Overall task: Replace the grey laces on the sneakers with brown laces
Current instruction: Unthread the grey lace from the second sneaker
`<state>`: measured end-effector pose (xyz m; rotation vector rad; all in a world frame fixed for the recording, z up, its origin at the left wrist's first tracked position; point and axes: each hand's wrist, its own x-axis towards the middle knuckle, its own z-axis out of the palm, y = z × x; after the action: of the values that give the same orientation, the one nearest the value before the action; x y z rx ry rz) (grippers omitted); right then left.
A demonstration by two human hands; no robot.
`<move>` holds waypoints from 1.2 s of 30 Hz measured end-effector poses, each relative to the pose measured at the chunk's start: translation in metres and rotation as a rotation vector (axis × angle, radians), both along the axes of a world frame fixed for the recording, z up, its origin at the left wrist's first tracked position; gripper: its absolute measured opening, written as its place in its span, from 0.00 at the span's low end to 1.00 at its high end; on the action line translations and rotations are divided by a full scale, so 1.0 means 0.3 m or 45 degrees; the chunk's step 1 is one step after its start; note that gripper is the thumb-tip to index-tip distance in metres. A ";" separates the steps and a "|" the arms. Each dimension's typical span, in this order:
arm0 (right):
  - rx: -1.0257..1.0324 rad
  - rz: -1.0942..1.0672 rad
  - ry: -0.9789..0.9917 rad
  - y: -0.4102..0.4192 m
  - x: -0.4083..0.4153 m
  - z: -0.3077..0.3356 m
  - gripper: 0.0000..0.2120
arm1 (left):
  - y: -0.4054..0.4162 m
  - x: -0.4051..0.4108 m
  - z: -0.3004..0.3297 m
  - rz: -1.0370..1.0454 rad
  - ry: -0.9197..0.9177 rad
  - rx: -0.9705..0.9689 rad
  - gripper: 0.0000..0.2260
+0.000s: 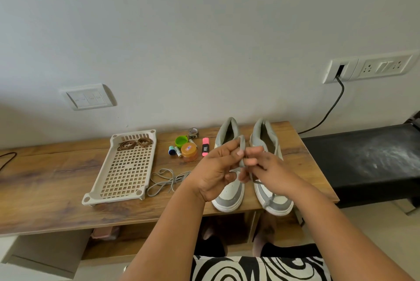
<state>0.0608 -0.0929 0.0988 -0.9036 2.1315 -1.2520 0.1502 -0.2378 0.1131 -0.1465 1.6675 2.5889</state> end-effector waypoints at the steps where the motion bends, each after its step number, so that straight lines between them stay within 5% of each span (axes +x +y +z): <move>1: -0.058 0.029 -0.156 -0.008 0.010 0.005 0.10 | 0.004 -0.003 -0.004 0.038 0.014 -0.020 0.17; 6: -0.107 0.203 -0.450 0.005 0.006 0.018 0.09 | 0.010 -0.018 -0.016 0.268 0.092 -0.133 0.22; 12: 0.013 0.264 -0.516 0.043 -0.011 0.038 0.11 | 0.039 -0.036 -0.064 0.431 0.145 -0.771 0.28; 18: -0.265 -0.041 -0.949 0.097 -0.059 0.065 0.10 | 0.050 -0.031 -0.053 -0.001 0.115 -1.498 0.24; 22: -0.393 -0.068 -1.260 0.133 -0.093 0.060 0.06 | 0.070 -0.032 -0.040 -0.248 0.068 -1.556 0.23; 27: -1.014 -0.046 -1.658 0.158 -0.153 0.044 0.07 | 0.068 -0.030 -0.052 -0.244 0.006 -1.347 0.20; 30: -1.394 -0.447 -1.533 0.172 -0.174 0.060 0.08 | 0.058 -0.019 -0.050 -0.181 -0.073 -1.096 0.18; 32: -1.282 -0.662 -1.243 0.187 -0.192 0.056 0.12 | 0.046 -0.015 -0.041 -0.171 -0.099 -0.960 0.16; 36: 0.399 -0.801 0.102 0.192 -0.194 -0.017 0.21 | 0.038 -0.009 -0.024 -0.124 -0.156 -0.804 0.17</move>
<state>0.0025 -0.0354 0.0938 -0.1450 2.6908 -1.1023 0.1474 -0.2266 0.1059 -0.2343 2.3045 1.8588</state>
